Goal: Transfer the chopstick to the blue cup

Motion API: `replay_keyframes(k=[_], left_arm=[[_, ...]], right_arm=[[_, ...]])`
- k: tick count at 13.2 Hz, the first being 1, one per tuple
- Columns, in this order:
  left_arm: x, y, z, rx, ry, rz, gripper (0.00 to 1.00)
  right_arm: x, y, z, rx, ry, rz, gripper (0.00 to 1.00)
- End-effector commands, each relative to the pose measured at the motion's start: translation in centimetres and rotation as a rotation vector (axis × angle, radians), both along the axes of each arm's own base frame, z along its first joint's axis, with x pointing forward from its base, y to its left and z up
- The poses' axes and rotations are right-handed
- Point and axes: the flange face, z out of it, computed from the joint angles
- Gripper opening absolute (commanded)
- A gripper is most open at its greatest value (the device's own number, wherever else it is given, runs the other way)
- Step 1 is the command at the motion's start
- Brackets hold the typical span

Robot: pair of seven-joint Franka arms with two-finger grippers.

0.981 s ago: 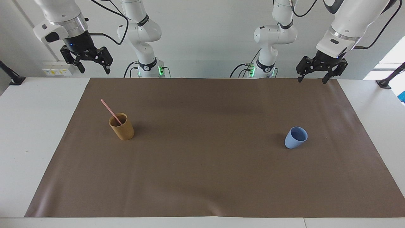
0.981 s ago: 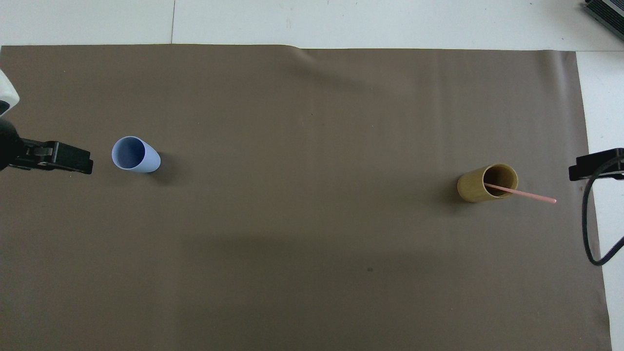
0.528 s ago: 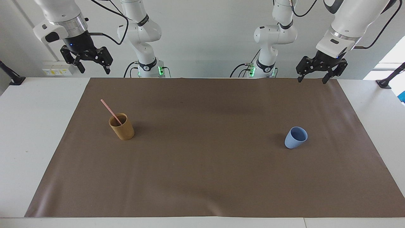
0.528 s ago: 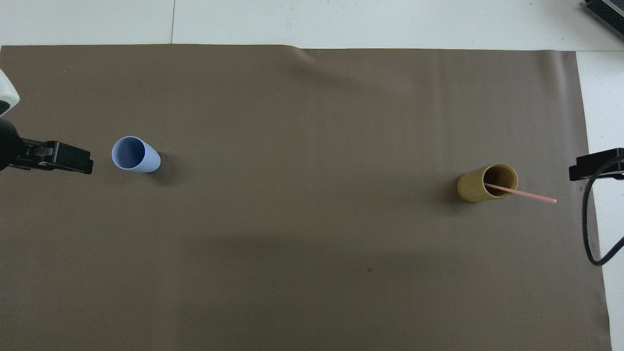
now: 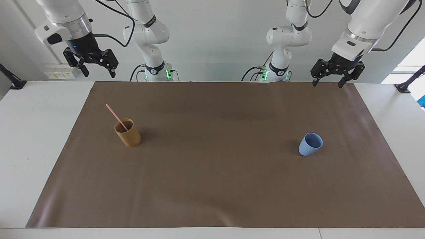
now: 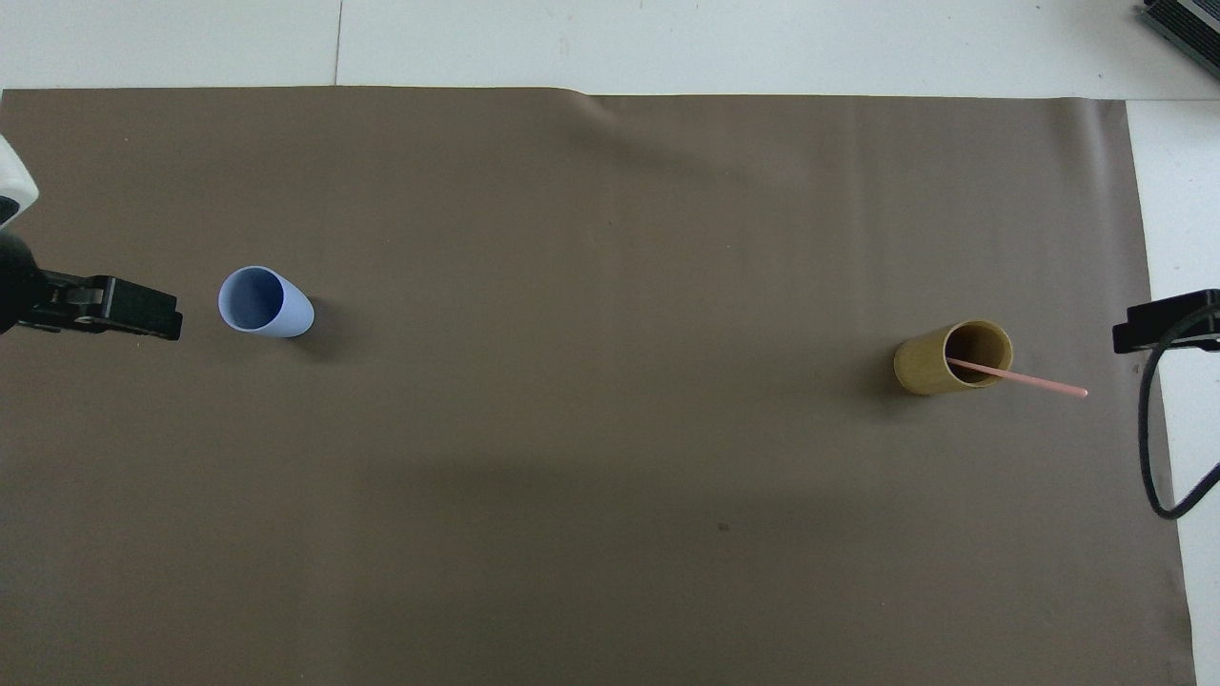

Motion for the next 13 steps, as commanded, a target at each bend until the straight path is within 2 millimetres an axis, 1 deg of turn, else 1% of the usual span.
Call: replay_keyframes(k=[1, 5, 7, 11, 13], left_arm=[[-0.7, 0.1, 0.1, 0.005, -0.008, 0.001, 1.0], [-0.6, 0.2, 0.1, 0.002, -0.014, 0.005, 1.0], [-0.1, 0.2, 0.3, -0.003, -0.052, 0.008, 1.0], [-0.1, 0.2, -0.2, -0.003, -0.045, 0.005, 1.0], [0.0, 1.1, -0.2, -0.004, -0.046, 0.021, 1.0]], right_arm=[[-0.4, -0.1, 0.2, 0.023, -0.003, -0.012, 1.0], [-0.4, -0.1, 0.1, 0.023, -0.002, -0.012, 1.0], [-0.4, -0.1, 0.1, 0.023, -0.002, -0.012, 1.0], [-0.4, -0.1, 0.1, 0.023, -0.002, -0.012, 1.0], [-0.4, -0.1, 0.1, 0.023, -0.002, -0.012, 1.0]])
